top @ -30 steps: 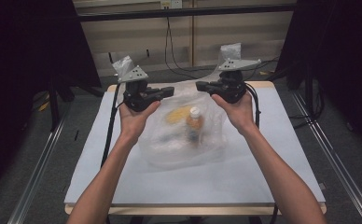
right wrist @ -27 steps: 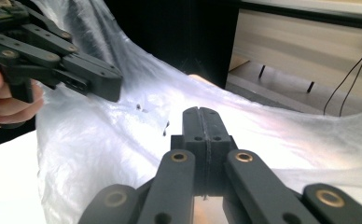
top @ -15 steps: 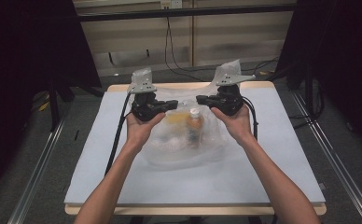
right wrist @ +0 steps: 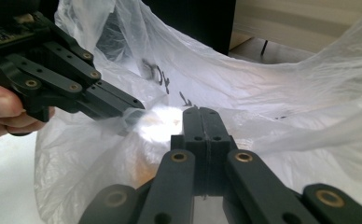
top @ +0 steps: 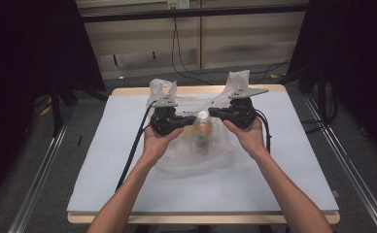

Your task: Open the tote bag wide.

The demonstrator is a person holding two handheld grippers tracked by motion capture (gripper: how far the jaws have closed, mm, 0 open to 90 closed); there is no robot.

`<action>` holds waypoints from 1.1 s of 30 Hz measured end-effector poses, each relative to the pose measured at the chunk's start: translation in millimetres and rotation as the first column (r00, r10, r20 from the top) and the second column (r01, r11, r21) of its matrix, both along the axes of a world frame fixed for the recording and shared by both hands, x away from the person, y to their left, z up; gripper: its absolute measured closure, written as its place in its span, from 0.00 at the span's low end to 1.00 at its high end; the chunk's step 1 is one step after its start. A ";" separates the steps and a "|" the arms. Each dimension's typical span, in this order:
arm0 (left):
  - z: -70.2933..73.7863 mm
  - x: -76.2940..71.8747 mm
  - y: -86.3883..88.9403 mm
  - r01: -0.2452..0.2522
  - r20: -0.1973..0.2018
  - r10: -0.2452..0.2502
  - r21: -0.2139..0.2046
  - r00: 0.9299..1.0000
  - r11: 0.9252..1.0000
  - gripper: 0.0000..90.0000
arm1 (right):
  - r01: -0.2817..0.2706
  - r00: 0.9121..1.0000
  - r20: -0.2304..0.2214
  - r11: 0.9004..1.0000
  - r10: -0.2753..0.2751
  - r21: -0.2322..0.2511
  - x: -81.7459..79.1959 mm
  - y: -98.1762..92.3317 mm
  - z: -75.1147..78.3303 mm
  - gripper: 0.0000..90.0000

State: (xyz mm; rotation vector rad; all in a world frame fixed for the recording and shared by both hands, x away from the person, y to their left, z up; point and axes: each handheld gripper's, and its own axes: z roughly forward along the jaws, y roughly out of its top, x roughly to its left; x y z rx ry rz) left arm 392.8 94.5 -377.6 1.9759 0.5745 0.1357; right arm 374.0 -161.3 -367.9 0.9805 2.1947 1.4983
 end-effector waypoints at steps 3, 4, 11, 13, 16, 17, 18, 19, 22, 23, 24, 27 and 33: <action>-3.0 -3.7 -1.5 0.014 -0.008 -0.014 0.001 1.000 1.000 1.00 | -0.003 1.000 -0.010 1.000 0.003 0.001 -3.4 -1.0 -6.7 1.00; -3.9 -4.4 -2.1 0.019 -0.004 -0.019 0.004 1.000 1.000 1.00 | -0.003 1.000 -0.014 1.000 0.003 -0.002 -4.1 -1.5 -8.7 1.00; -14.7 -11.2 -6.5 0.042 -0.026 -0.041 0.020 0.999 0.999 1.00 | -0.002 1.000 -0.026 1.000 0.002 0.003 -9.6 -5.4 -18.2 1.00; -17.1 -10.5 -4.9 0.052 -0.023 -0.052 0.014 0.998 0.999 1.00 | -0.004 0.999 -0.032 1.000 0.003 -0.002 -11.1 -6.4 -22.5 1.00; -20.0 -11.7 -3.2 0.058 -0.025 -0.058 0.027 0.998 0.998 1.00 | -0.004 0.999 -0.040 1.000 0.004 0.000 -11.9 -7.1 -27.2 1.00; -22.0 -12.6 -2.9 0.058 -0.026 -0.057 0.028 0.998 0.998 1.00 | -0.002 0.999 -0.044 1.000 0.002 0.003 -12.8 -7.6 -29.6 1.00; -24.1 -13.5 -2.4 0.056 -0.035 -0.055 0.024 0.998 0.998 1.00 | -0.001 0.999 -0.049 1.000 0.001 0.006 -13.7 -8.4 -31.8 1.00; -25.5 -13.5 -1.2 0.057 -0.031 -0.056 0.025 0.998 0.998 1.00 | -0.005 0.998 -0.057 1.000 0.005 0.006 -14.7 -10.0 -36.0 1.00; -33.5 -14.1 2.3 0.041 -0.035 -0.039 0.053 0.999 0.998 1.00 | -0.005 0.998 -0.069 1.000 0.005 -0.004 -16.0 -11.8 -41.3 1.00; -38.4 -13.2 3.0 0.037 -0.043 -0.034 0.062 0.998 0.997 1.00 | -0.005 0.997 -0.078 1.000 0.004 -0.014 -16.5 -13.3 -46.5 1.00; -42.0 -11.9 4.2 0.032 -0.045 -0.029 0.068 0.999 0.997 1.00 | -0.005 0.997 -0.078 1.000 0.004 -0.014 -16.5 -13.3 -46.5 1.00; -52.1 -6.8 5.5 0.020 -0.064 -0.015 0.080 0.998 0.997 1.00 | -0.007 0.995 -0.102 0.999 0.004 -0.032 -16.4 -12.8 -56.4 1.00; -69.6 -0.6 8.3 0.018 -0.083 -0.008 0.114 0.997 0.993 1.00 | -0.019 0.992 -0.123 0.996 0.008 -0.085 -13.1 -5.5 -70.7 1.00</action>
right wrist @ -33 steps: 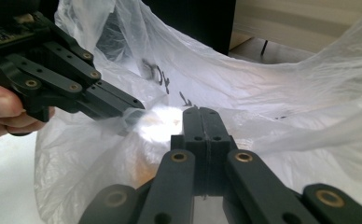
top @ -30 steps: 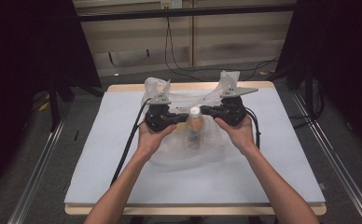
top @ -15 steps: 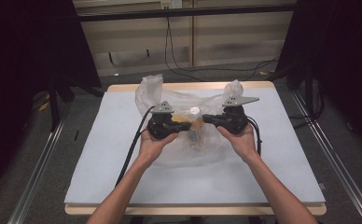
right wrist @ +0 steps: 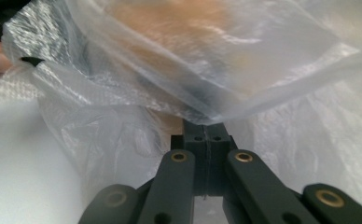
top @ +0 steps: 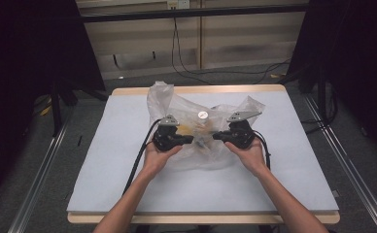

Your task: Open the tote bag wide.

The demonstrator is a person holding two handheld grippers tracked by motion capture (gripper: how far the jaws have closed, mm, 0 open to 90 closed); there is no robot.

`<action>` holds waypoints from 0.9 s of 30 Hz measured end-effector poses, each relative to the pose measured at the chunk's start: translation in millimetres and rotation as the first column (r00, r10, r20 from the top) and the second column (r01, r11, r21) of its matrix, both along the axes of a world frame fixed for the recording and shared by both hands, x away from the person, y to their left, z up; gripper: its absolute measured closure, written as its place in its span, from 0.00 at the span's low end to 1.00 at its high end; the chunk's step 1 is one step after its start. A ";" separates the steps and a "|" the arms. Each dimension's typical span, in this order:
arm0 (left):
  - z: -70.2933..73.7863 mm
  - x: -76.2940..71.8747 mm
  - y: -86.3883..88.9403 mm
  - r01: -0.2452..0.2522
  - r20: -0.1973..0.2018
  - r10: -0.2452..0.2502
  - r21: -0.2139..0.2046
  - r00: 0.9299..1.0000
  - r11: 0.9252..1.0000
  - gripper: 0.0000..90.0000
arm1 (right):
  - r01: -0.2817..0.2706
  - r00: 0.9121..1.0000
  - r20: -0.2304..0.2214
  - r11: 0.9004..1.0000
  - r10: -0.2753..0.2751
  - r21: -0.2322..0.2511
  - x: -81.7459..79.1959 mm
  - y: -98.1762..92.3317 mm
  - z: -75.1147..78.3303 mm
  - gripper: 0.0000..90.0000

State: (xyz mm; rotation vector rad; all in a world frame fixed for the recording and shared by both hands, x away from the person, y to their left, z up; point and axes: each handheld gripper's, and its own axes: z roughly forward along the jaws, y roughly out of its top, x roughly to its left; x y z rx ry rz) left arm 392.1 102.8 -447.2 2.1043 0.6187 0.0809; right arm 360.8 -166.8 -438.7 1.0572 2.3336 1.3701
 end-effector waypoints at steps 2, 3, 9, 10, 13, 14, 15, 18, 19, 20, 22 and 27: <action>-8.1 2.5 2.3 -0.011 -0.017 0.011 -0.009 1.000 1.000 1.00 | 0.006 1.000 -0.011 1.000 -0.006 0.001 2.0 -2.2 -3.8 1.00; -11.3 3.6 3.9 -0.015 -0.029 0.015 -0.002 0.999 1.000 1.00 | 0.007 1.000 -0.018 1.000 -0.007 -0.005 2.9 -2.5 -6.5 1.00; -31.3 6.6 4.0 -0.020 -0.063 0.023 0.040 0.998 0.999 1.00 | -0.009 0.998 -0.065 0.999 0.006 -0.052 7.4 1.9 -23.4 1.00; -33.8 7.3 5.8 -0.018 -0.066 0.022 0.066 0.998 0.998 1.00 | -0.008 0.997 -0.073 0.998 0.003 -0.057 8.6 0.9 -26.2 1.00; -41.6 8.2 9.7 -0.032 -0.096 0.038 0.067 0.995 0.997 1.00 | 0.006 0.995 -0.095 0.998 -0.012 -0.069 10.9 -4.2 -33.4 1.00; -42.0 8.7 10.2 -0.031 -0.089 0.036 0.059 0.995 0.998 1.00 | 0.009 0.994 -0.104 0.997 -0.017 -0.076 11.3 -6.1 -36.2 1.00; -41.1 8.9 11.3 -0.025 -0.087 0.031 0.075 0.996 0.997 1.00 | 0.010 0.994 -0.110 0.997 -0.019 -0.082 11.3 -7.0 -37.8 1.00; -37.1 8.5 14.3 -0.010 -0.087 0.021 0.121 0.996 0.993 1.00 | 0.002 0.992 -0.129 0.994 -0.016 -0.107 10.9 -7.6 -43.6 1.00; -36.4 7.5 15.8 -0.024 -0.098 0.036 0.124 0.995 0.992 1.00 | 0.000 0.991 -0.134 0.993 -0.015 -0.114 10.7 -7.0 -45.2 1.00; -35.7 8.5 19.2 -0.019 -0.097 0.033 0.133 0.995 0.991 1.00 | 0.001 0.990 -0.139 0.991 -0.020 -0.133 10.4 -6.4 -46.5 1.00; -34.4 9.3 26.3 -0.022 -0.079 0.034 0.148 0.996 0.989 1.00 | -0.005 0.990 -0.142 0.991 -0.014 -0.134 10.0 -8.3 -47.7 1.00; -33.4 5.0 45.9 -0.062 -0.070 0.074 0.167 0.995 0.984 1.00 | 0.001 0.990 -0.140 0.986 -0.025 -0.166 4.6 -18.7 -46.0 1.00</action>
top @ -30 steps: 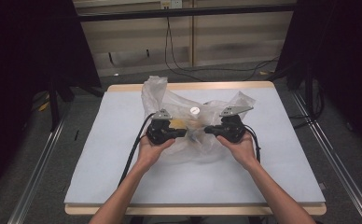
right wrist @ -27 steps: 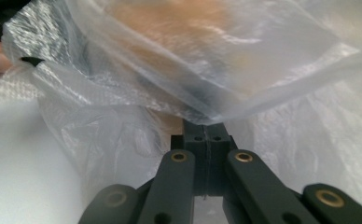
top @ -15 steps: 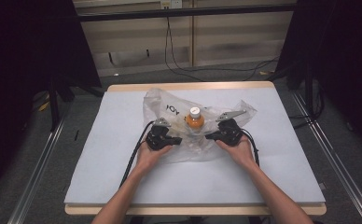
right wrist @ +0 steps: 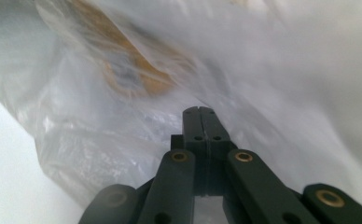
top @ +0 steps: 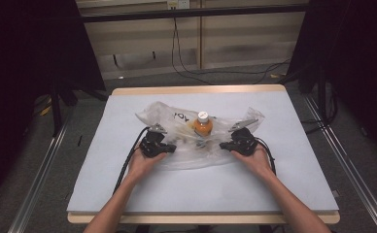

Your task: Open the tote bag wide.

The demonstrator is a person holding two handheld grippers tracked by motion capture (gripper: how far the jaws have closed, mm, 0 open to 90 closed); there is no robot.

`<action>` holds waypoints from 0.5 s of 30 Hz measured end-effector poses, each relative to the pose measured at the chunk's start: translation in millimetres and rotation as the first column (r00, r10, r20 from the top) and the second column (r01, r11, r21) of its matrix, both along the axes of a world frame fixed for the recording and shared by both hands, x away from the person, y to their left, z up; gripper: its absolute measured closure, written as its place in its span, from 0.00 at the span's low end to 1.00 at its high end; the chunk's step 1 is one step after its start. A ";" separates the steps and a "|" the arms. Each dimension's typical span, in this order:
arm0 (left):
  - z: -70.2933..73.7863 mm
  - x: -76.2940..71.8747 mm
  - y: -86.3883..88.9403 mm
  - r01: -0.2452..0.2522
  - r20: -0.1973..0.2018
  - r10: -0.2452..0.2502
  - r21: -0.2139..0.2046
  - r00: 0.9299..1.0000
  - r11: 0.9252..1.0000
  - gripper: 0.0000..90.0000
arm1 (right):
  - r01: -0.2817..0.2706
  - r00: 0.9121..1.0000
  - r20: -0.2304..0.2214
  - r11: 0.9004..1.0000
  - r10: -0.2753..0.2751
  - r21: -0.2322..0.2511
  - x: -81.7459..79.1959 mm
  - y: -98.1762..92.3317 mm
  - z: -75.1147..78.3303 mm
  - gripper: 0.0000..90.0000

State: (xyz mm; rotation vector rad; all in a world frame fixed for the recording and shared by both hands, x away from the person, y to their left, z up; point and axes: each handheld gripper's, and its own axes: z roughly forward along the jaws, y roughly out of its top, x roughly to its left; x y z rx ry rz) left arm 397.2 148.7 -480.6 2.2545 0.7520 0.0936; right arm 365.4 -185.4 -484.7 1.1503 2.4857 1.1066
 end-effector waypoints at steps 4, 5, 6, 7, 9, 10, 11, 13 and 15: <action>0.3 -2.6 13.9 -0.006 0.005 0.006 0.012 1.000 1.000 1.00 | 0.024 1.000 0.005 1.000 -0.024 -0.004 -3.6 -12.3 0.0 1.00; 0.5 -1.7 15.6 0.002 0.019 -0.003 0.021 1.000 1.000 1.00 | 0.032 0.999 0.004 0.999 -0.032 0.000 -4.3 -14.1 -0.3 1.00; 0.3 -2.4 15.2 -0.010 0.022 0.009 0.009 1.000 1.000 1.00 | 0.042 0.999 0.000 0.999 -0.042 -0.001 -5.6 -14.2 -0.1 1.00; 0.4 -3.3 15.2 -0.008 0.023 0.007 0.011 1.000 1.000 1.00 | 0.040 0.999 0.005 0.999 -0.040 -0.001 -6.0 -13.3 -0.1 1.00; -1.2 -2.8 16.7 0.035 0.024 -0.035 -0.015 0.999 0.999 1.00 | 0.029 0.999 0.016 1.000 -0.029 0.003 -7.2 -13.3 0.1 1.00; -0.3 -7.8 15.8 -0.010 0.021 0.011 -0.033 1.000 0.999 1.00 | 0.030 0.999 0.012 0.999 -0.030 0.020 -8.1 -13.7 0.0 1.00; 0.9 -8.3 16.5 -0.001 0.023 0.002 -0.040 1.000 0.999 1.00 | 0.035 0.999 0.026 0.999 -0.036 0.026 -9.5 -13.8 1.2 1.00; 8.2 -12.2 17.7 0.012 0.027 -0.010 -0.083 1.000 0.996 1.00 | 0.028 0.998 0.048 0.996 -0.032 0.081 -12.4 -14.8 8.4 1.00; 15.4 -19.4 16.8 -0.008 0.024 0.012 -0.130 1.000 0.992 1.00 | 0.021 0.997 0.067 0.995 -0.028 0.101 -16.1 -14.6 14.9 1.00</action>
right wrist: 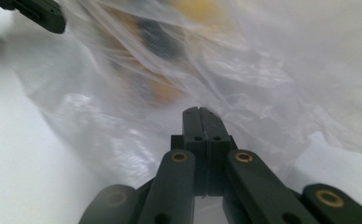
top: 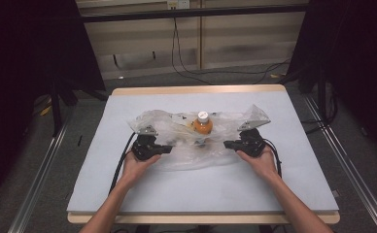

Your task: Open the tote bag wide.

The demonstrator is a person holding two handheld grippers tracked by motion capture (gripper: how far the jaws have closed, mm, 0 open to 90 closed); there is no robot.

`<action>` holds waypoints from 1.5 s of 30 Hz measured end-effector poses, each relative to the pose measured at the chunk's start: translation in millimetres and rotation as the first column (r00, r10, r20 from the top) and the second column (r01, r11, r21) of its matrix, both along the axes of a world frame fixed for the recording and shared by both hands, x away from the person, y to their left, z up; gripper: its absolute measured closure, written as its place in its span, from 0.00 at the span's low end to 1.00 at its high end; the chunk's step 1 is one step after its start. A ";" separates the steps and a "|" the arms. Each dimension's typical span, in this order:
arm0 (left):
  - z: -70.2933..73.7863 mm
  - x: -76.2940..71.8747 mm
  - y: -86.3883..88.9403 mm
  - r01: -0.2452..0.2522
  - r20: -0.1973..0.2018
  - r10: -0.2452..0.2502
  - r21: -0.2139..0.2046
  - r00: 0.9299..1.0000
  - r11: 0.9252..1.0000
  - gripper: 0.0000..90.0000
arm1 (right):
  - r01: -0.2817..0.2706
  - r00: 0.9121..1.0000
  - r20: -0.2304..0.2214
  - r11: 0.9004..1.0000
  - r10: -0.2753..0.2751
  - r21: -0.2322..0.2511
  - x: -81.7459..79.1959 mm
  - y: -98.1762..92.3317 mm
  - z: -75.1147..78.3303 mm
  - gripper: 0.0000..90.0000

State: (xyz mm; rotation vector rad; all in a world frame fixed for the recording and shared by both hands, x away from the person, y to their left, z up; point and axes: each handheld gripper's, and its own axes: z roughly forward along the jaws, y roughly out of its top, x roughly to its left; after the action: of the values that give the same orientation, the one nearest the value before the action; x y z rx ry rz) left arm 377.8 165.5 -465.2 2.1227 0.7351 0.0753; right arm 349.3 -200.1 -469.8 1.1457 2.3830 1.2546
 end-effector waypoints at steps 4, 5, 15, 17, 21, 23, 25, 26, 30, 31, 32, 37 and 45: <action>16.1 -16.0 2.0 0.023 0.031 -0.022 -0.022 0.999 1.000 1.00 | -0.027 0.999 0.026 0.999 0.026 0.031 -12.9 1.5 14.6 1.00; 19.0 -20.4 2.8 0.030 0.038 -0.029 -0.039 0.999 0.999 1.00 | -0.029 0.999 0.034 0.999 0.027 0.041 -15.7 1.4 18.0 1.00; 39.6 -58.2 5.7 0.128 0.113 -0.122 -0.050 0.986 0.991 1.00 | -0.034 0.996 0.089 0.994 0.025 0.103 -38.0 -5.8 44.7 1.00; 43.2 -60.4 1.3 0.146 0.120 -0.137 -0.071 0.983 0.987 1.00 | -0.041 0.994 0.103 0.993 0.030 0.106 -38.8 -4.1 48.0 1.00; 55.3 -53.4 -12.5 0.139 0.139 -0.122 -0.118 0.983 0.983 1.00 | -0.049 0.991 0.129 0.991 0.032 0.125 -37.8 1.8 60.5 1.00; 61.4 -47.4 -18.8 0.134 0.152 -0.113 -0.138 0.982 0.981 1.00 | -0.052 0.988 0.151 0.988 0.030 0.143 -35.8 4.3 69.0 1.00; 67.3 -42.6 -24.5 0.135 0.163 -0.110 -0.146 0.980 0.980 1.00 | -0.057 0.986 0.163 0.988 0.032 0.147 -32.9 6.6 74.7 1.00; 70.5 -39.0 -26.9 0.143 0.177 -0.114 -0.160 0.978 0.977 1.00 | -0.054 0.986 0.166 0.988 0.029 0.148 -31.2 7.5 76.8 1.00; 84.8 -30.3 -39.7 0.144 0.208 -0.104 -0.190 0.973 0.971 1.00 | -0.056 0.984 0.177 0.988 0.030 0.141 -20.3 14.4 86.4 1.00; 88.2 -26.8 -42.4 0.140 0.209 -0.098 -0.193 0.973 0.971 1.00 | -0.054 0.983 0.184 0.990 0.029 0.132 -17.6 16.1 89.0 1.00; 90.7 -22.1 -45.2 0.137 0.212 -0.095 -0.196 0.973 0.971 1.00 | -0.051 0.982 0.187 0.990 0.026 0.133 -14.7 17.6 91.4 1.00; 90.4 7.2 -59.8 0.074 0.184 -0.048 -0.136 0.982 0.988 1.00 | -0.013 0.986 0.165 0.996 -0.002 0.092 3.8 24.8 92.0 1.00; 53.5 44.5 -82.2 0.024 0.095 -0.026 0.017 0.995 1.000 1.00 | 0.003 0.998 0.062 1.000 -0.004 0.004 31.5 32.6 51.4 1.00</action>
State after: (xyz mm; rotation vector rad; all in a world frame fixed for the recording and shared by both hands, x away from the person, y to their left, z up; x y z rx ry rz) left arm 422.3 83.3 -411.7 2.1271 0.6536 0.1683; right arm 380.8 -167.5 -418.4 1.0949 2.3340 1.2747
